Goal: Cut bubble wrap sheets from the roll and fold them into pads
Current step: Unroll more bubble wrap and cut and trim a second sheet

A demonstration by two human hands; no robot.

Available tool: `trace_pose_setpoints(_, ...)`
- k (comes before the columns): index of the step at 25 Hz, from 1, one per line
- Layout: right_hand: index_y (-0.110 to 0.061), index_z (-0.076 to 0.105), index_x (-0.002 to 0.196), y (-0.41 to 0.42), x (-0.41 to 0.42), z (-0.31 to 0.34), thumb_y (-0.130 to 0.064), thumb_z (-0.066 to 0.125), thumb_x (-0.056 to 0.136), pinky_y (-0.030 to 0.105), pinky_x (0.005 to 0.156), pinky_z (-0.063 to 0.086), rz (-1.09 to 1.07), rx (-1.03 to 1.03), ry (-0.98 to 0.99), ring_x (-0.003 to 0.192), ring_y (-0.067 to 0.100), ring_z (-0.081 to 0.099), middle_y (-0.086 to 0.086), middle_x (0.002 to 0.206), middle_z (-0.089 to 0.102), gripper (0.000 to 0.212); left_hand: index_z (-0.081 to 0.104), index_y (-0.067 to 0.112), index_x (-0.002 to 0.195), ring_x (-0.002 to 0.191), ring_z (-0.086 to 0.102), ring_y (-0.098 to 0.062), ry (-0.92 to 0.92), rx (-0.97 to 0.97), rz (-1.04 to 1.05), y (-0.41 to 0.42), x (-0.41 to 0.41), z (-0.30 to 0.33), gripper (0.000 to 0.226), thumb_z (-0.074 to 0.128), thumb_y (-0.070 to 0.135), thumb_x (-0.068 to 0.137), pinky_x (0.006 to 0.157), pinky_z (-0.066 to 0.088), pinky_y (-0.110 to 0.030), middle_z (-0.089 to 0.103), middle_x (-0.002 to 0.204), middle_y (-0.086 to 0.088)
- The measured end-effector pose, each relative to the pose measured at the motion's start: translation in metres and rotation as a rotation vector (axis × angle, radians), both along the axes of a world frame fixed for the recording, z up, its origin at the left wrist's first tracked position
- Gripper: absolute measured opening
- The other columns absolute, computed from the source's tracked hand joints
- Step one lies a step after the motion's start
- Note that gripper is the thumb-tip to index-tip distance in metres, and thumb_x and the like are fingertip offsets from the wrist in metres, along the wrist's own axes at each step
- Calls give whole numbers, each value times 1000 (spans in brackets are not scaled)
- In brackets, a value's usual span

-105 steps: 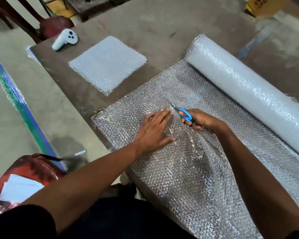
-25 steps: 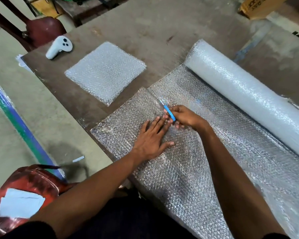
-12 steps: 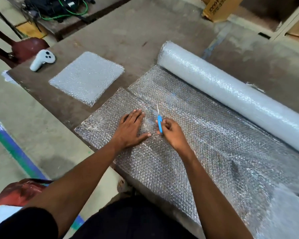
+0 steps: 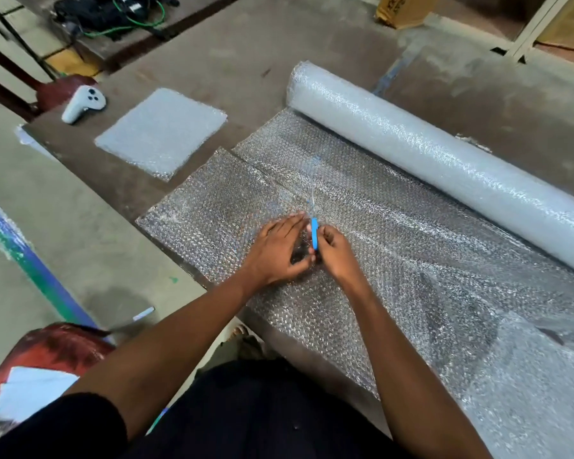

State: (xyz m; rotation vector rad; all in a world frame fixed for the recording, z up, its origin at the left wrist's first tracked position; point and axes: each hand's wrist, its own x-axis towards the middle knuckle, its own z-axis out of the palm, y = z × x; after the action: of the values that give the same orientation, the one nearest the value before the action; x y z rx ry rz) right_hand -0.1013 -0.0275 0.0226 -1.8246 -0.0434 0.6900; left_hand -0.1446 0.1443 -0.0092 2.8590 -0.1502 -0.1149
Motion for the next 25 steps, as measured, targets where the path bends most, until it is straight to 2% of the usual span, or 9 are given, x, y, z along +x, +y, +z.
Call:
trace_pose_setpoints(3, -27, 62, 107, -14, -19, 2, -31, 47, 113, 19, 66, 53, 6, -54, -57, 79, 8, 67, -2, 100, 70, 16, 29, 12, 164, 155, 30, -24, -12, -82, -39, -29, -14, 2, 86, 32, 66, 97, 130, 14, -52, 33, 168, -10)
trace_pose_setpoints(5, -24, 59, 112, -20, -33, 7, -35, 45, 114, 17, 66, 50, -10, -77, -104, 82, 7, 65, -4, 100, 67, 19, 30, 13, 163, 156, 29, -23, -17, -123, -48, -41, -20, 5, 85, 33, 65, 96, 130, 15, -53, 33, 168, -9)
trace_pose_setpoints(8, -23, 58, 123, -27, -55, 16, -48, 42, 112, 22, 75, 49, -77, -25, -78, 91, 6, 64, -7, 104, 65, 33, 31, 14, 163, 154, 32, -22, 10, -221, -68, -52, -29, 6, 84, 37, 61, 93, 129, 18, -53, 37, 166, -9)
trace_pose_setpoints(13, -20, 73, 104, -51, -93, 12, -58, 54, 106, 33, 77, 52, -402, 59, -17, 79, 9, 68, -3, 87, 74, 43, 28, 20, 163, 152, 33, -20, 114, -363, -209, -78, -49, 6, 92, 48, 56, 82, 127, 21, -51, 38, 163, -3)
trace_pose_setpoints(16, -19, 78, 105, -67, -130, 6, -60, 64, 98, 36, 86, 56, -585, 119, -7, 86, 12, 71, 1, 93, 79, 44, 45, 13, 151, 134, 51, -26, 126, -428, -302, -97, -68, 4, 80, 45, 55, 82, 109, 30, -40, 57, 143, -7)
trace_pose_setpoints(18, -16, 76, 102, -80, -158, 8, -51, 66, 100, 26, 73, 55, -677, 177, 22, 77, 10, 69, 0, 86, 77, 36, 53, 10, 144, 125, 56, -29, 127, -485, -373, -110, -83, -2, 72, 43, 49, 85, 100, 33, -38, 64, 134, -11)
trace_pose_setpoints(21, -16, 70, 96, -102, -205, 9, -31, 58, 109, 14, 54, 45, -744, 141, 25, 56, -1, 57, -11, 65, 67, 24, 52, 10, 148, 131, 56, -28, 194, -539, -452, -130, -112, -5, 65, 48, 41, 91, 106, 34, -40, 63, 141, -11)
trace_pose_setpoints(23, -13, 75, 97, -116, -233, 6, -28, 61, 107, 18, 65, 52, -771, 155, 31, 69, 3, 64, -7, 77, 74, 23, 50, 14, 147, 135, 53, -25, 251, -516, -481, -144, -134, -4, 51, 56, 28, 99, 100, 25, -36, 61, 144, -7)
trace_pose_setpoints(25, -12, 79, 102, -130, -258, 1, -33, 66, 105, 32, 82, 57, -794, 147, 20, 87, 14, 70, 2, 95, 80, 25, 48, 18, 148, 137, 51, -23, 266, -515, -518, -157, -154, -4, 47, 57, 21, 102, 91, 19, -30, 60, 145, -3)
